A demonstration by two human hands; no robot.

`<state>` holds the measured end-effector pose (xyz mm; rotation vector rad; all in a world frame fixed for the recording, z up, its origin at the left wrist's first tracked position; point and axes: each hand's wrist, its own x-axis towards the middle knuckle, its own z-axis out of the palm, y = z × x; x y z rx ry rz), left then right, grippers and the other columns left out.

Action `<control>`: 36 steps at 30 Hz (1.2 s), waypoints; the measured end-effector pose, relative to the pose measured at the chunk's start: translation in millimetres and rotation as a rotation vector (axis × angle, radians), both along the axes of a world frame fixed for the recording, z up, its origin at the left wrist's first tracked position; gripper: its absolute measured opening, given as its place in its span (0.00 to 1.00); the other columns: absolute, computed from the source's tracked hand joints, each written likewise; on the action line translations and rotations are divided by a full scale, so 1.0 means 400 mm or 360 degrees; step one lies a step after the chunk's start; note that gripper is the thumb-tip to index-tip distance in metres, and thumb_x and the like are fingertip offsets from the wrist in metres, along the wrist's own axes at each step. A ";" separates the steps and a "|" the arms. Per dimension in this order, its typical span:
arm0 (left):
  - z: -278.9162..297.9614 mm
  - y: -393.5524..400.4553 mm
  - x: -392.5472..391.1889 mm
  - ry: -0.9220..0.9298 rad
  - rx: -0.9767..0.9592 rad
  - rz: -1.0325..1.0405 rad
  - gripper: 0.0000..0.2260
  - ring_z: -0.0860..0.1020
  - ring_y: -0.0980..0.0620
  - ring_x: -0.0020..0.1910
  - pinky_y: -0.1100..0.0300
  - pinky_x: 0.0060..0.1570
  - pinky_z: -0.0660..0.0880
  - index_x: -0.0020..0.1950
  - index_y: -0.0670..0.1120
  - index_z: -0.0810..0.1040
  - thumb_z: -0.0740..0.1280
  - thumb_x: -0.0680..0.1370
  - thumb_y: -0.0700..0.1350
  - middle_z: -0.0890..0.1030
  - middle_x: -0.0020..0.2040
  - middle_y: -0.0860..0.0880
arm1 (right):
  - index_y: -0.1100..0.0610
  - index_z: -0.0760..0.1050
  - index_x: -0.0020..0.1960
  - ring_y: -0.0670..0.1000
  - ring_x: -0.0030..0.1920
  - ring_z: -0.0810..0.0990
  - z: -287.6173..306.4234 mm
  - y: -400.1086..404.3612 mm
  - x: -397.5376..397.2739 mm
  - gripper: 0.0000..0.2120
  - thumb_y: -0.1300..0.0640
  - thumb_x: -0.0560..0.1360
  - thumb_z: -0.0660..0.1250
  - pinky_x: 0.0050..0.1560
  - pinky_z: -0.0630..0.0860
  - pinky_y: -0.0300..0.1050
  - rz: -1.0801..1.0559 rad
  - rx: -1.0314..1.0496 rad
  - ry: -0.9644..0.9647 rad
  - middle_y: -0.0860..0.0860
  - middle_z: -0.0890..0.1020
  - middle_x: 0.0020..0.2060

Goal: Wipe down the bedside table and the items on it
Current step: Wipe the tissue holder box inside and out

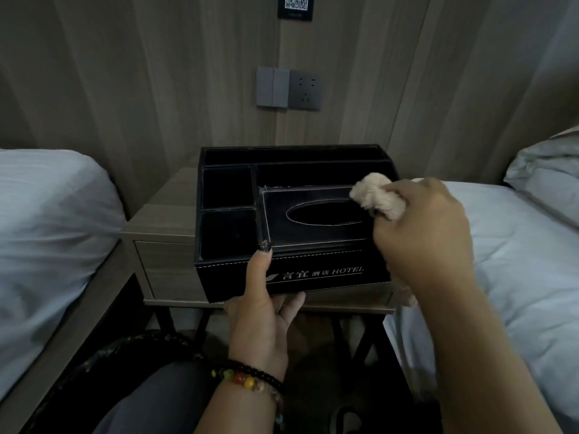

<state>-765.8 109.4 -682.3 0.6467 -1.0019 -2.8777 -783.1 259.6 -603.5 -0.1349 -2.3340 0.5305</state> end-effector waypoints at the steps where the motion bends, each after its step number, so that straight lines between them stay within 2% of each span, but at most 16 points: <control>1: 0.001 0.002 0.001 -0.0002 -0.0008 -0.0009 0.43 0.78 0.44 0.57 0.48 0.53 0.79 0.64 0.46 0.70 0.76 0.52 0.58 0.75 0.59 0.41 | 0.52 0.79 0.57 0.59 0.48 0.77 -0.003 -0.004 -0.002 0.15 0.58 0.72 0.64 0.40 0.63 0.44 -0.0091 0.0026 -0.0041 0.54 0.76 0.51; 3: 0.000 0.001 -0.003 -0.0028 0.0010 -0.0005 0.38 0.79 0.44 0.55 0.47 0.53 0.79 0.64 0.45 0.70 0.75 0.57 0.56 0.76 0.58 0.41 | 0.53 0.78 0.57 0.60 0.46 0.77 -0.015 -0.042 0.006 0.15 0.57 0.71 0.63 0.38 0.63 0.44 -0.0119 0.0217 -0.0040 0.53 0.75 0.50; 5: -0.009 -0.001 -0.011 -0.0012 0.0035 -0.0005 0.32 0.80 0.44 0.55 0.47 0.52 0.79 0.63 0.44 0.71 0.74 0.64 0.53 0.78 0.58 0.42 | 0.55 0.80 0.53 0.58 0.38 0.77 -0.032 -0.095 0.023 0.17 0.59 0.65 0.63 0.32 0.65 0.43 0.0066 0.0413 0.0082 0.54 0.76 0.45; 7: -0.014 -0.001 -0.012 0.0024 0.0047 -0.0009 0.30 0.80 0.44 0.55 0.48 0.50 0.80 0.64 0.44 0.72 0.74 0.66 0.53 0.79 0.59 0.42 | 0.57 0.80 0.51 0.56 0.35 0.76 -0.050 -0.128 0.040 0.18 0.61 0.62 0.64 0.28 0.72 0.45 0.0289 0.0500 0.0143 0.53 0.77 0.43; 11: -0.004 0.000 -0.006 -0.0004 0.0001 -0.0009 0.24 0.80 0.44 0.55 0.46 0.52 0.79 0.59 0.44 0.75 0.73 0.68 0.53 0.79 0.58 0.42 | 0.54 0.80 0.54 0.57 0.37 0.78 -0.043 -0.082 0.031 0.17 0.63 0.66 0.67 0.32 0.77 0.50 0.0482 0.0254 0.0186 0.54 0.77 0.43; 13: 0.004 -0.001 -0.002 -0.0027 0.0005 -0.0019 0.26 0.78 0.43 0.56 0.46 0.52 0.79 0.59 0.44 0.74 0.74 0.65 0.53 0.77 0.58 0.42 | 0.52 0.79 0.56 0.59 0.41 0.78 -0.021 -0.022 0.012 0.16 0.61 0.70 0.65 0.36 0.75 0.49 0.0295 0.0201 0.0072 0.52 0.75 0.45; 16: 0.013 -0.002 0.002 -0.0010 -0.0018 -0.0034 0.34 0.78 0.43 0.57 0.47 0.50 0.79 0.61 0.46 0.71 0.74 0.58 0.55 0.76 0.59 0.42 | 0.51 0.78 0.58 0.61 0.46 0.76 0.014 0.057 -0.009 0.15 0.59 0.72 0.64 0.39 0.65 0.45 -0.0096 0.0282 -0.0105 0.49 0.67 0.44; 18: 0.014 -0.003 0.004 0.0006 -0.0041 -0.0050 0.29 0.79 0.43 0.56 0.47 0.51 0.79 0.58 0.47 0.73 0.74 0.60 0.54 0.78 0.58 0.43 | 0.52 0.77 0.58 0.62 0.46 0.76 0.034 0.064 -0.015 0.15 0.59 0.72 0.64 0.38 0.63 0.46 -0.0163 0.0430 -0.0135 0.51 0.69 0.44; 21: 0.015 -0.005 0.000 0.0010 -0.0051 -0.0069 0.17 0.80 0.42 0.56 0.47 0.51 0.79 0.53 0.47 0.76 0.72 0.67 0.52 0.80 0.55 0.44 | 0.55 0.75 0.57 0.61 0.46 0.77 0.051 0.037 -0.048 0.14 0.60 0.72 0.65 0.36 0.61 0.46 -0.0154 0.0808 -0.0202 0.55 0.75 0.50; 22: 0.015 -0.006 -0.001 0.0013 -0.0046 -0.0070 0.17 0.80 0.42 0.56 0.47 0.50 0.79 0.52 0.47 0.76 0.72 0.68 0.52 0.80 0.54 0.44 | 0.57 0.74 0.57 0.61 0.47 0.77 0.058 0.029 -0.064 0.13 0.60 0.72 0.65 0.36 0.60 0.47 -0.0156 0.0881 -0.0212 0.56 0.75 0.51; 24: 0.017 -0.009 -0.003 0.0028 -0.0060 -0.0091 0.23 0.80 0.43 0.55 0.48 0.49 0.79 0.55 0.47 0.75 0.73 0.63 0.53 0.80 0.56 0.43 | 0.59 0.73 0.56 0.61 0.48 0.77 0.070 0.014 -0.094 0.12 0.60 0.72 0.66 0.37 0.62 0.47 -0.0170 0.0936 -0.0246 0.57 0.76 0.52; 29: 0.021 -0.009 -0.005 0.0030 -0.0065 -0.0076 0.34 0.80 0.43 0.55 0.48 0.47 0.80 0.61 0.47 0.72 0.74 0.57 0.55 0.79 0.57 0.44 | 0.60 0.73 0.58 0.62 0.54 0.77 0.079 -0.042 -0.124 0.13 0.61 0.73 0.66 0.40 0.65 0.47 -0.0127 0.0903 -0.0359 0.58 0.76 0.56; 33: 0.011 0.000 -0.008 -0.0041 -0.0005 -0.0013 0.29 0.78 0.42 0.57 0.49 0.44 0.81 0.64 0.47 0.71 0.75 0.66 0.53 0.76 0.61 0.43 | 0.56 0.73 0.61 0.61 0.56 0.77 0.067 -0.146 -0.103 0.17 0.59 0.73 0.64 0.42 0.64 0.47 0.0240 0.0763 -0.0283 0.55 0.76 0.57; 36: 0.006 0.000 -0.012 -0.0033 0.0025 0.0005 0.27 0.78 0.42 0.57 0.48 0.45 0.81 0.64 0.48 0.71 0.74 0.68 0.52 0.76 0.61 0.43 | 0.55 0.73 0.61 0.58 0.55 0.77 0.048 -0.223 -0.097 0.17 0.61 0.73 0.65 0.41 0.65 0.46 0.0497 0.0770 -0.0192 0.53 0.76 0.56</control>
